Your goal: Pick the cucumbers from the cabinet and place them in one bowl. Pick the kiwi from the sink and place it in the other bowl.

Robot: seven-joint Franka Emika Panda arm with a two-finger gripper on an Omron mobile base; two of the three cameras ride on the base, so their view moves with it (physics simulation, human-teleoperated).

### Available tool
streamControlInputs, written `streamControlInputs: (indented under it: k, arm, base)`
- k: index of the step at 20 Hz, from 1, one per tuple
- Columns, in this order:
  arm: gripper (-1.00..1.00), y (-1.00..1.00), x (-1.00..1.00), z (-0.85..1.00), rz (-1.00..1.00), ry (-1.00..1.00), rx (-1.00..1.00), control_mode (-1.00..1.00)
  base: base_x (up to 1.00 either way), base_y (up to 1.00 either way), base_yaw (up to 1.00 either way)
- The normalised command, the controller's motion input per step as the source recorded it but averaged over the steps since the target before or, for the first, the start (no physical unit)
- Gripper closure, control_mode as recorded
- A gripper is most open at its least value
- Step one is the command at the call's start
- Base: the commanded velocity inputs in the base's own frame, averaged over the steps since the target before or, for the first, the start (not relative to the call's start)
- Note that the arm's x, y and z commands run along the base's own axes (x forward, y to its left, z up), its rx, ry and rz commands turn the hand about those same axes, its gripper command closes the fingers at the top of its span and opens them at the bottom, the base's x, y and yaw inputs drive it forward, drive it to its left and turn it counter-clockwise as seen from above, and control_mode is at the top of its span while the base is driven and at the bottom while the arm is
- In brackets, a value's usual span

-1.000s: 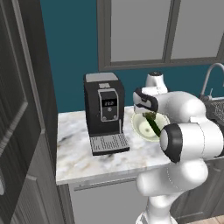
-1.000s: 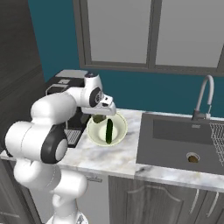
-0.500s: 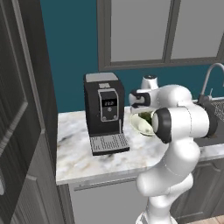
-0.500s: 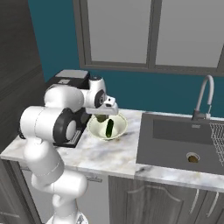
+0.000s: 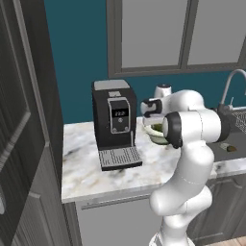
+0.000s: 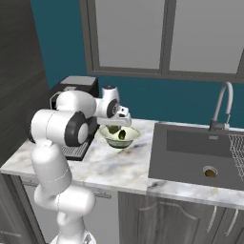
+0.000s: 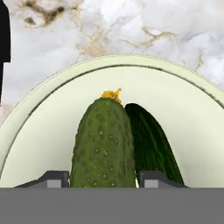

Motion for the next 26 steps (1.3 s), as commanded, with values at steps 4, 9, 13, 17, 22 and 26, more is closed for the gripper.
streamControlInputs:
  k: [4,9,13,17,22,26]
  arm:
    - [1.0,-0.15,-0.19,0.16,0.0,-0.01,0.03,-1.0]
    - [1.0,-0.02,-0.11,0.12,0.0,0.0,0.0,-1.0]
    - [1.0,0.0,-0.08,0.0,0.01,-0.02,0.0,-1.0]
    - [1.0,0.0,-0.04,0.0,0.01,-0.04,0.0,-1.0]
    - [1.0,0.0,-0.28,0.0,0.0,-0.1,0.0,-1.0]
    - [1.0,0.0,-0.39,-0.04,0.0,-0.11,0.0,-1.0]
  base:
    - [0.0,0.0,0.0]
    - [0.0,0.0,0.0]
    - [0.0,0.0,0.0]
    - [0.0,0.0,0.0]
    - [0.0,0.0,0.0]
    - [0.0,0.0,0.0]
